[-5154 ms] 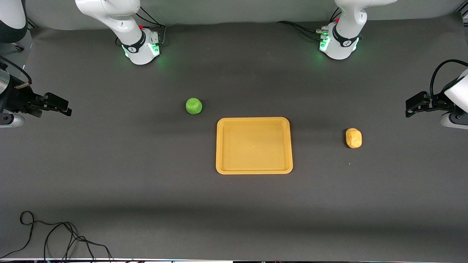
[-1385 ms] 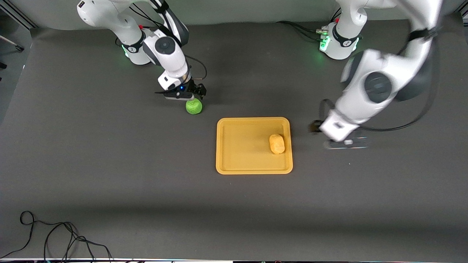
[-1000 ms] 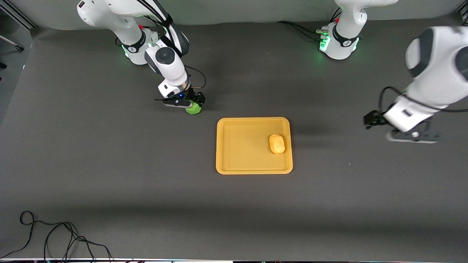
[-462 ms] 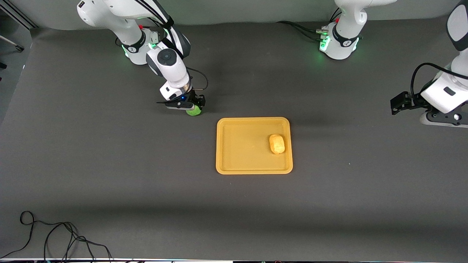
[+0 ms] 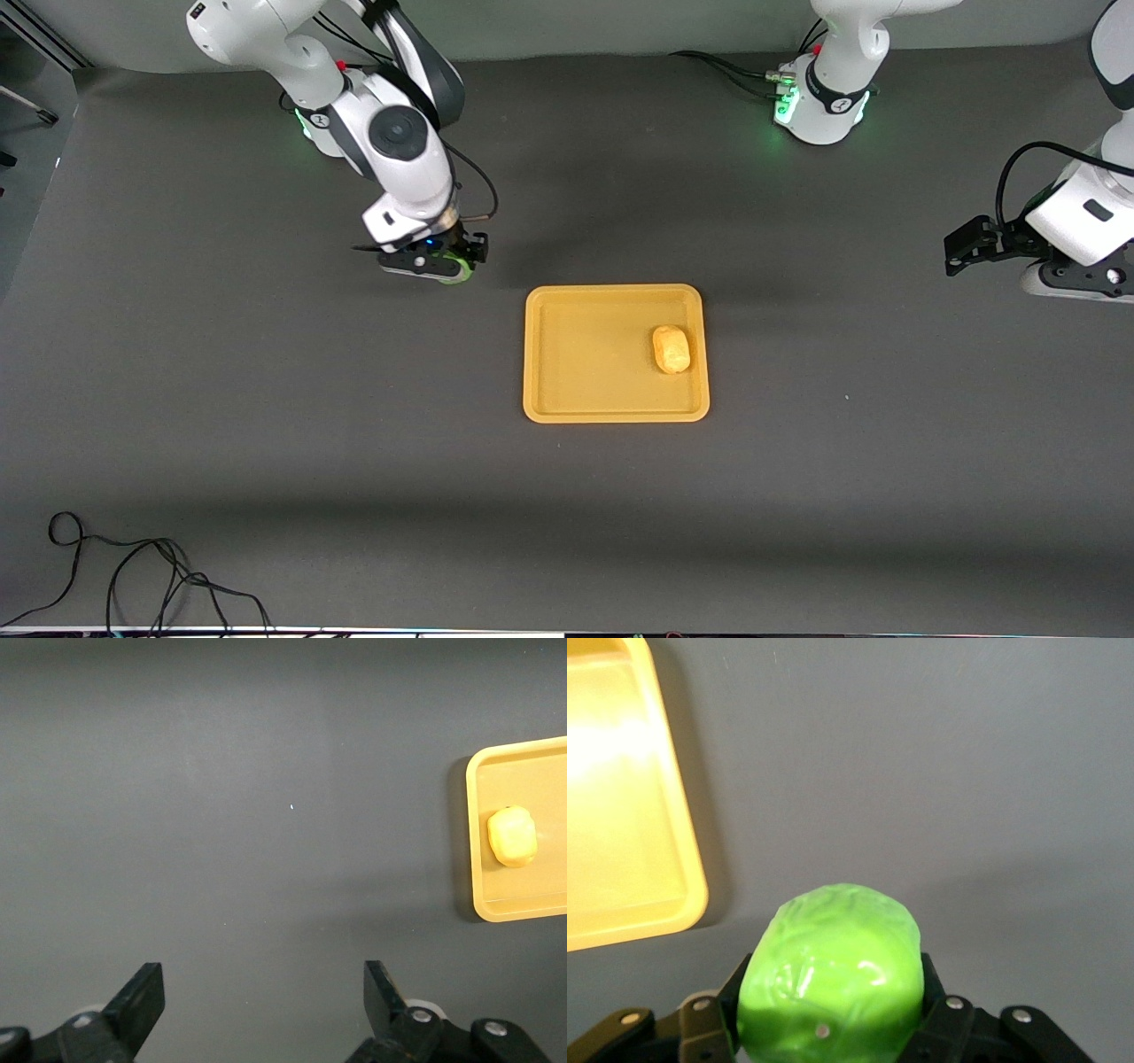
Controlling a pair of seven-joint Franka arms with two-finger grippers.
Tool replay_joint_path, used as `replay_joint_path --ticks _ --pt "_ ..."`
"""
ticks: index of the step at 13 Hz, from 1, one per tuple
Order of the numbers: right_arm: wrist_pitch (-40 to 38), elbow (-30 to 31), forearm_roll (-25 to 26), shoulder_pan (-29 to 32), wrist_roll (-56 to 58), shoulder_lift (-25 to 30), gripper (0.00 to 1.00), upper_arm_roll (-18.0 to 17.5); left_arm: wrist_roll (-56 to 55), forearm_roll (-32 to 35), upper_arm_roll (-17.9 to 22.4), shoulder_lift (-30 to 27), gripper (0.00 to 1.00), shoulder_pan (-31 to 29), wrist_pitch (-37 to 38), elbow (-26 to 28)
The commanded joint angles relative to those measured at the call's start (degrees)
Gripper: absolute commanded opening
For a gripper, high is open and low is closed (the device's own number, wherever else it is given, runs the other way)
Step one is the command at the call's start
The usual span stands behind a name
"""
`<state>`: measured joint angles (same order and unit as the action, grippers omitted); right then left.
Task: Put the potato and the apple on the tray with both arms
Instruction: 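Lift the green apple with the right gripper and carry it over the tray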
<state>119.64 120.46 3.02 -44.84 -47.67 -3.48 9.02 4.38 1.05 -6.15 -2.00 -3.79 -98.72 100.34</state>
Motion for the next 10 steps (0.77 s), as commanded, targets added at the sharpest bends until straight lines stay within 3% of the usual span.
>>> replay_joint_path --ticks 1,3,5,10 --pt "-11.67 -12.93 -0.73 -0.34 2.85 -1.09 0.41 1.26 -0.6 -0.69 0.0 -0.64 1.0 -0.16 1.16 -0.5" --pt "-15.47 -21.27 -2.23 -0.25 2.85 -3.19 0.41 1.08 -0.6 -0.96 0.09 -0.64 1.0 -0.16 3.08 -0.5" --pt "-16.19 -30.5 -3.11 -0.51 2.5 -8.97 0.41 0.82 -0.6 -0.96 0.17 -0.64 1.0 -0.25 3.18 -0.59" --pt "-22.17 -61.08 -6.54 -2.17 -5.21 -32.0 0.41 -1.45 -0.6 -0.96 0.17 -0.64 1.0 -0.25 3.53 -0.59"
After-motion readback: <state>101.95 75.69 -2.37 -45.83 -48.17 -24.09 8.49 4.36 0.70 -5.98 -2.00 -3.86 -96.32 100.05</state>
